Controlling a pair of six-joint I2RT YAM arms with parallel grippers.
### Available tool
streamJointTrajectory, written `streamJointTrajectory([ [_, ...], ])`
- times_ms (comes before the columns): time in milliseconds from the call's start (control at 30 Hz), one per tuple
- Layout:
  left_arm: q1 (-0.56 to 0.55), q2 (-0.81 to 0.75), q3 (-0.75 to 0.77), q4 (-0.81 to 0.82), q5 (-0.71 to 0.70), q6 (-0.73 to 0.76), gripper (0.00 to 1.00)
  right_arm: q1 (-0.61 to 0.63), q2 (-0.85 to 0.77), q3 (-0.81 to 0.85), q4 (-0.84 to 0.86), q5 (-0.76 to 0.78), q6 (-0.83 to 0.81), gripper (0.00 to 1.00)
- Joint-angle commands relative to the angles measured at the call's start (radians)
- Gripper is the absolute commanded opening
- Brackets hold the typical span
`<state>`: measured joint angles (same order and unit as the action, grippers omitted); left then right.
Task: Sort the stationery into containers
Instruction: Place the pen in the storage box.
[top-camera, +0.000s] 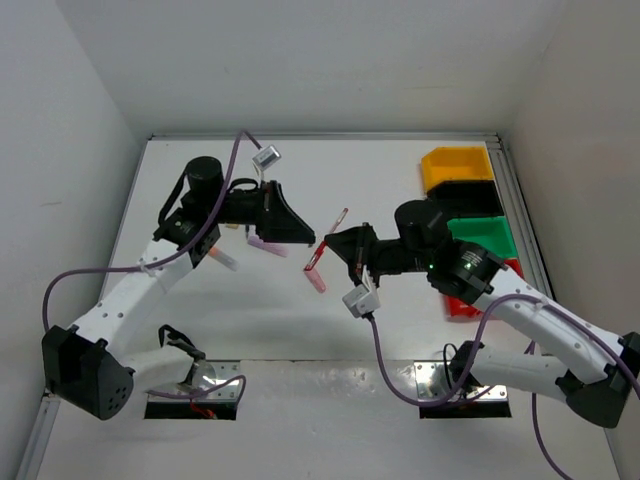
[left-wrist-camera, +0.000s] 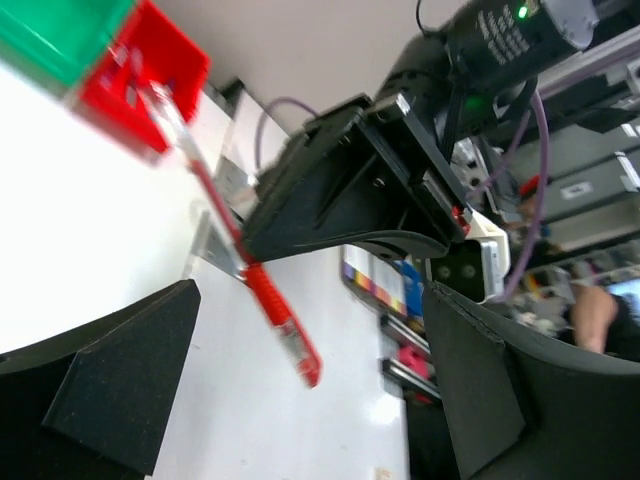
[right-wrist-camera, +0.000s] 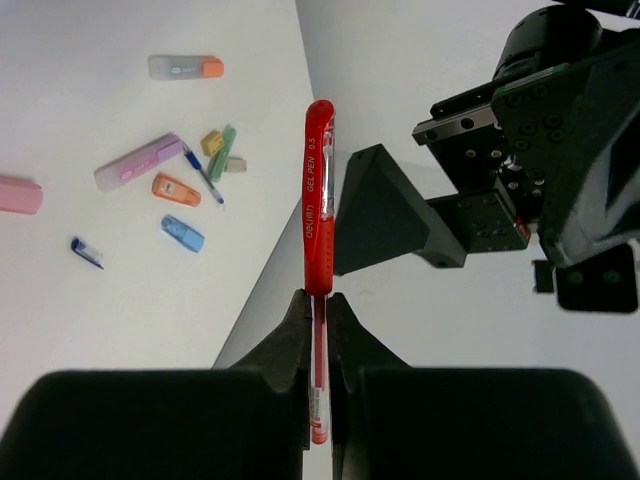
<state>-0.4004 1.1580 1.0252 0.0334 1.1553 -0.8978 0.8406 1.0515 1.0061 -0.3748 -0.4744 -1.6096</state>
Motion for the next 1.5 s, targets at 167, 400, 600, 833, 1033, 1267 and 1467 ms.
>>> streamJointTrajectory([
  [167, 0.184, 0.005, 0.128, -0.164, -0.005, 0.195, 1.0, -0.023, -0.102, 0.038, -0.142, 0.14, 0.362, 0.0],
  [400, 0.35, 0.069, 0.156, -0.148, 0.03, 0.235, 1.0, -0.222, -0.182, 0.088, -0.366, 0.184, 0.799, 0.0],
  [600, 0.4, 0.152, 0.233, -0.243, 0.035, 0.355, 1.0, -0.595, -0.206, 0.066, -0.597, 0.018, 0.719, 0.0],
  [833, 0.4, 0.16, 0.194, -0.279, 0.024, 0.425, 1.0, -0.998, -0.138, 0.022, -0.798, -0.15, 0.378, 0.0],
  [1033, 0.451, 0.18, 0.19, -0.326, 0.063, 0.505, 1.0, -1.207, 0.051, 0.088, -0.901, -0.222, 0.16, 0.0],
  [1267, 0.477, 0.215, 0.18, -0.352, 0.09, 0.554, 0.99, -1.334, 0.2, 0.083, -0.966, -0.207, 0.016, 0.0],
  [1467, 0.485, 0.219, 0.184, -0.365, 0.066, 0.573, 1.0, -1.385, 0.248, 0.023, -0.897, -0.17, -0.058, 0.0],
])
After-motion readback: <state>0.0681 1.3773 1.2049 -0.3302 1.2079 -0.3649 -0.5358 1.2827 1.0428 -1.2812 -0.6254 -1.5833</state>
